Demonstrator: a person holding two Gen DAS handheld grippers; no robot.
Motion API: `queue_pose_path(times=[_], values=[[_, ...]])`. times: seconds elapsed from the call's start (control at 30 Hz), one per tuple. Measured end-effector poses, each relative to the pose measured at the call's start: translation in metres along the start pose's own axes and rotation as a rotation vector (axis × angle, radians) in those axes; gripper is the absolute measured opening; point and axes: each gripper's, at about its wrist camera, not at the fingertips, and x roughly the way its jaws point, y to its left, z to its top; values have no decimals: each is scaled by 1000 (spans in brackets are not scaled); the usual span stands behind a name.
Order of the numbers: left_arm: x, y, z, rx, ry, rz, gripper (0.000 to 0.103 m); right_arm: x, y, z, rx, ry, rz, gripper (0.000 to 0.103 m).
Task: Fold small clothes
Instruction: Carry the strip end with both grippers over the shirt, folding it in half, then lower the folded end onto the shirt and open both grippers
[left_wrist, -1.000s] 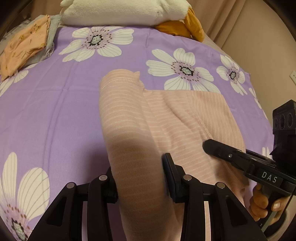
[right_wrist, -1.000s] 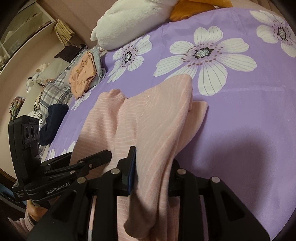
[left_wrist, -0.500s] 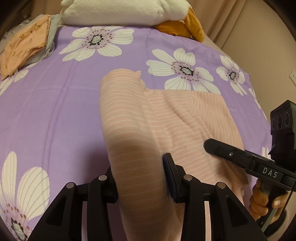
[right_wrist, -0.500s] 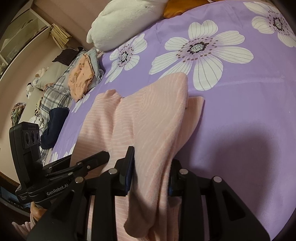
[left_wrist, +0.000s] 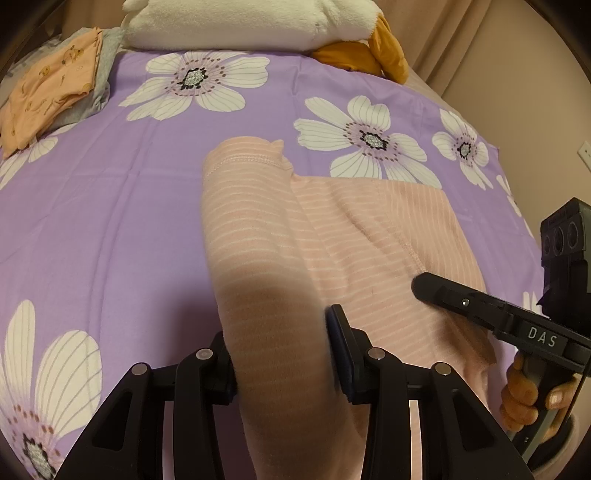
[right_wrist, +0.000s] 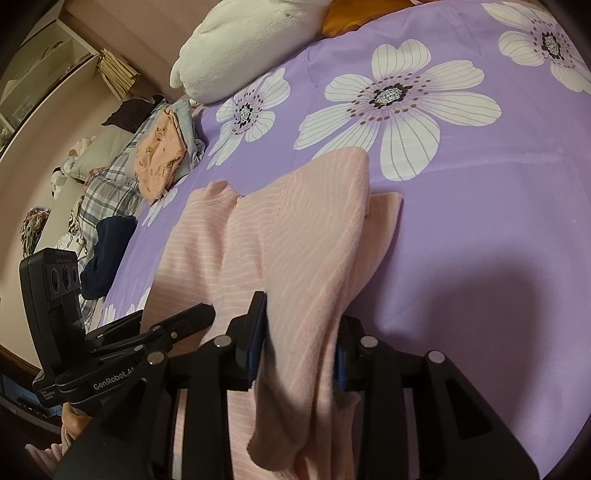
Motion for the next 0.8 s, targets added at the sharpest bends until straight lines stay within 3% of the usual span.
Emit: queue_pose_path(times=[0.8], values=[[-2,1,-1,1,0,1,40,-6,-7,3,17,-11,-8,35]])
